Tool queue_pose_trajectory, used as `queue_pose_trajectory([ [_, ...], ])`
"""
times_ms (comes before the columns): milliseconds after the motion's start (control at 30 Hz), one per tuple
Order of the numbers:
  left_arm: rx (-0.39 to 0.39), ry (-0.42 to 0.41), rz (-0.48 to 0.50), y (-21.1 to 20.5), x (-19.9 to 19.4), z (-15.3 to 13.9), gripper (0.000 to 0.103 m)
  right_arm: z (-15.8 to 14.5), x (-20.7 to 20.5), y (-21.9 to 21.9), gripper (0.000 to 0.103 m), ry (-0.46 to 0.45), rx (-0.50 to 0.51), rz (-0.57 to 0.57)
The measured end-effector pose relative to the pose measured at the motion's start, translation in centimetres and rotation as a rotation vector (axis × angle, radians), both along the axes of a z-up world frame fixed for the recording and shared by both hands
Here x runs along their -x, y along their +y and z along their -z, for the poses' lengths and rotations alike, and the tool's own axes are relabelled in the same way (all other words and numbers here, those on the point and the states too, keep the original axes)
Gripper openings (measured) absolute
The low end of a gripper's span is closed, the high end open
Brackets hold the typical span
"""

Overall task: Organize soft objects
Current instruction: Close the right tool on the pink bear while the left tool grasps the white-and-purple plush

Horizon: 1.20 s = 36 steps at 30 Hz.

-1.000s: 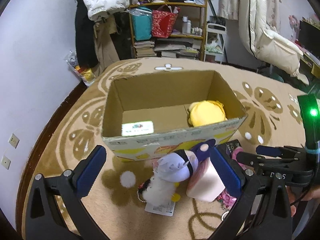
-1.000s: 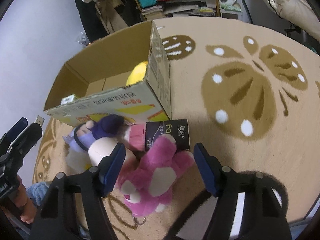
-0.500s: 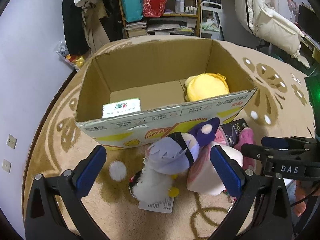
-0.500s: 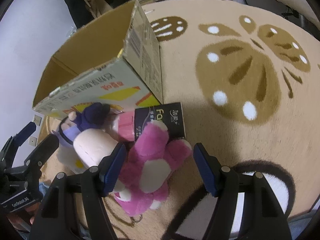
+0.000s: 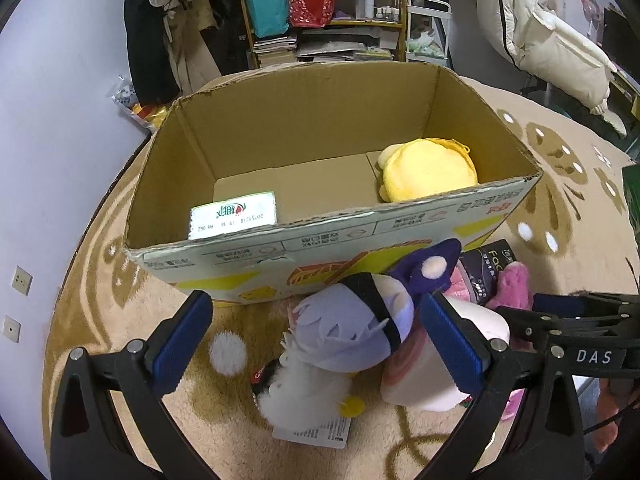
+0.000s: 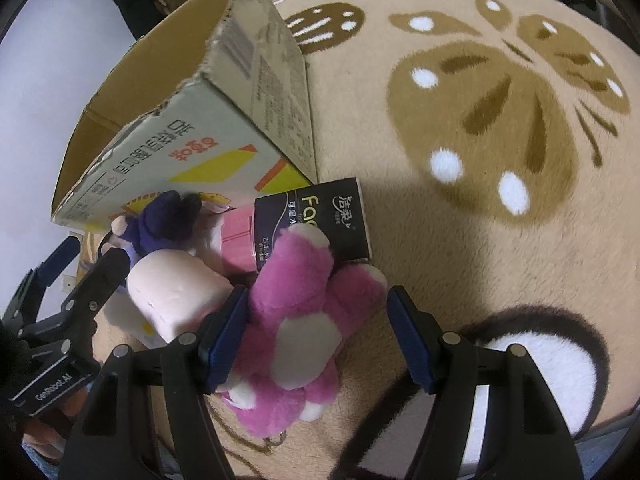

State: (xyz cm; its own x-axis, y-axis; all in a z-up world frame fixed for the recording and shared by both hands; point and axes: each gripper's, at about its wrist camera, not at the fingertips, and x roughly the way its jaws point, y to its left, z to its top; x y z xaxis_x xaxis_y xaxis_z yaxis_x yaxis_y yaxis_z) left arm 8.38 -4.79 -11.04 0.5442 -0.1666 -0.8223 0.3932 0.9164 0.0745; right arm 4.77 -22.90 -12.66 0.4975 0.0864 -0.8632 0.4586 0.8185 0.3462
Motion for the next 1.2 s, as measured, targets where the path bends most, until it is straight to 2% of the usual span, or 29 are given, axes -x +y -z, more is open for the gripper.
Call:
queue_pose_trajectory([
  [200,0.023,0.025,-0.030,0.4,-0.6,0.2,0.102,0.6,0.2,-0.4,0.074,0.005,-0.021,0.009],
  [367,0.058,0.039,-0.043,1.1,-1.3,0.3,0.097,0.5,0.2,-0.4,0.070,-0.002,-0.009,0.015],
  [600,0.056,0.030,-0.021,0.6,-1.0,0.4,0.090,0.3,0.1,-0.6,0.069,-0.008,-0.010,0.023],
  [867,0.110,0.083,-0.061,1.2,-1.6,0.8,0.090,0.0,0.4,-0.1,0.068,-0.008,0.002,0.020],
  [1033,0.117,0.087,-0.057,1.0,-1.5,1.1,0.090,0.1,0.1,0.0,0.068,-0.003,0.008,0.021],
  [1133,0.123,0.081,-0.035,0.7,-1.4,1.2,0.082,0.2,-0.2,0.0,0.068,0.002,0.013,0.019],
  [1200,0.119,0.084,-0.023,0.3,-1.3,1.3,0.081,0.2,-0.2,0.1,0.068,0.003,0.016,0.018],
])
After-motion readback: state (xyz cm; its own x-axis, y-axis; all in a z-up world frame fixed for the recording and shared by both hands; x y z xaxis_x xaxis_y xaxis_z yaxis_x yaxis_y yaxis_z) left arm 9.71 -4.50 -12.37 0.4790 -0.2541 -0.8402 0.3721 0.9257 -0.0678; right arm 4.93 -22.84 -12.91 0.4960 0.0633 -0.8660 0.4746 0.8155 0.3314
